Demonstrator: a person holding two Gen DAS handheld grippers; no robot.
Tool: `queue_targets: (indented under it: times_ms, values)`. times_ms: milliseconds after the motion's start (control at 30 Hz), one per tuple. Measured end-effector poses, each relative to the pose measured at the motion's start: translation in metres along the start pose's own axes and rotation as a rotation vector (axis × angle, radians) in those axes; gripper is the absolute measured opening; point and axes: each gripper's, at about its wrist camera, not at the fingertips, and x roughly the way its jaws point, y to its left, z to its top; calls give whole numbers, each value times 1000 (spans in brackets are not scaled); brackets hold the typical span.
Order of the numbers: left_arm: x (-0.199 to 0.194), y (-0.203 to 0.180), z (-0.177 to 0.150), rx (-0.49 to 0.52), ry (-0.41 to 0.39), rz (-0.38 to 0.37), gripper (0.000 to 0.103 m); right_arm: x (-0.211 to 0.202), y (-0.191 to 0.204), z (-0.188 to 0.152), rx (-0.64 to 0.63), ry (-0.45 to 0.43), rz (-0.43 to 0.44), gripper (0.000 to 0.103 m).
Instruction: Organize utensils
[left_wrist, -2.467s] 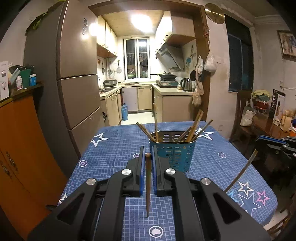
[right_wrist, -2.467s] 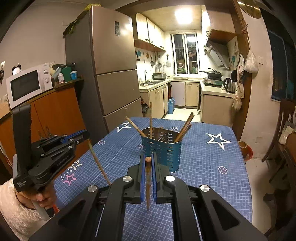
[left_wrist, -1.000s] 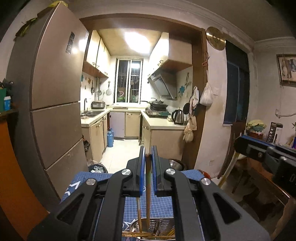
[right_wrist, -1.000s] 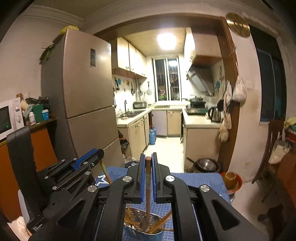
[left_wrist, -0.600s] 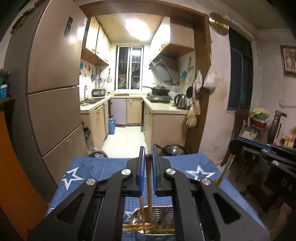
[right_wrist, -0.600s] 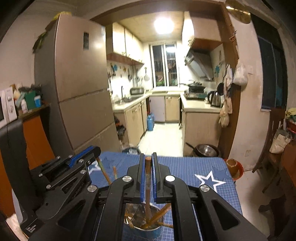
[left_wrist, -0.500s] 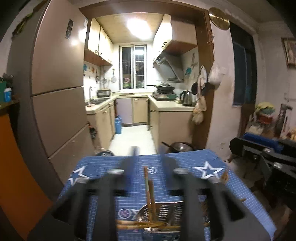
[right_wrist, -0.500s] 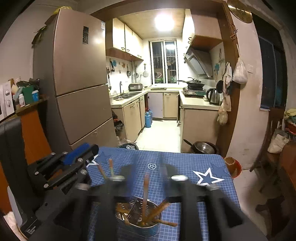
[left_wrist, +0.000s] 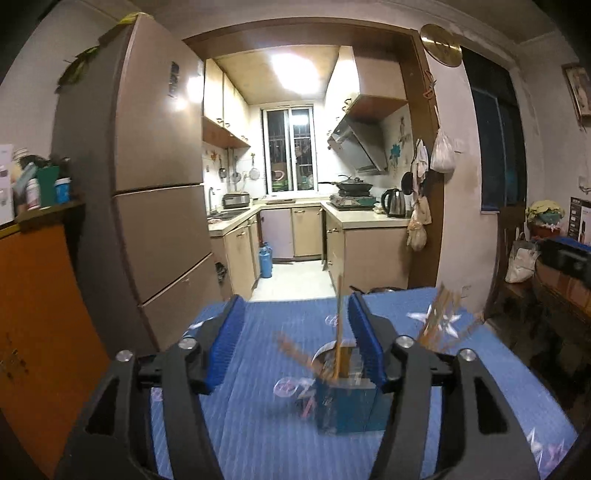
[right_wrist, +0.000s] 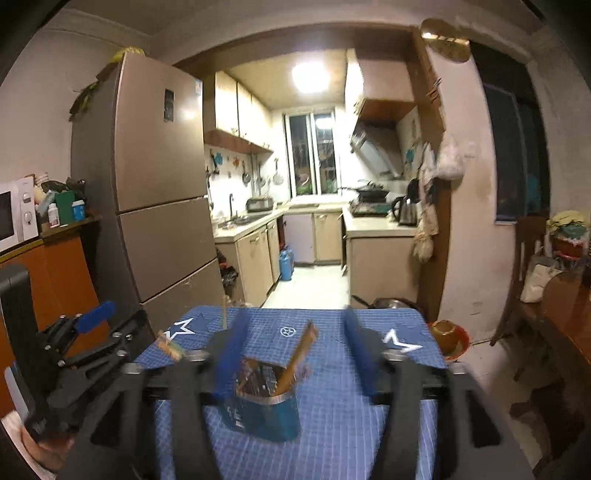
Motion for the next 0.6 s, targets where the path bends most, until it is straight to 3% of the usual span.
queue_targets:
  times_ms: [100,167,233,467,600]
  values:
    - [-35,15,-26,-16,1,13,79,-47,-4,-32,20,-20,7,89]
    - [-55,24,-41,-25,6,24,85,-73,-3,-53,24,-29,7,99]
    - [-81,31,-57,-11,5,54,97,-103,1,-81,14,-40,-13,99]
    - [-141,32,-88,37,-10,54,97,-164,13,-136,45,-12,-47,99]
    - [-145,23,-98,59,75,40,97,-178,24,-151,49,18,-46,99]
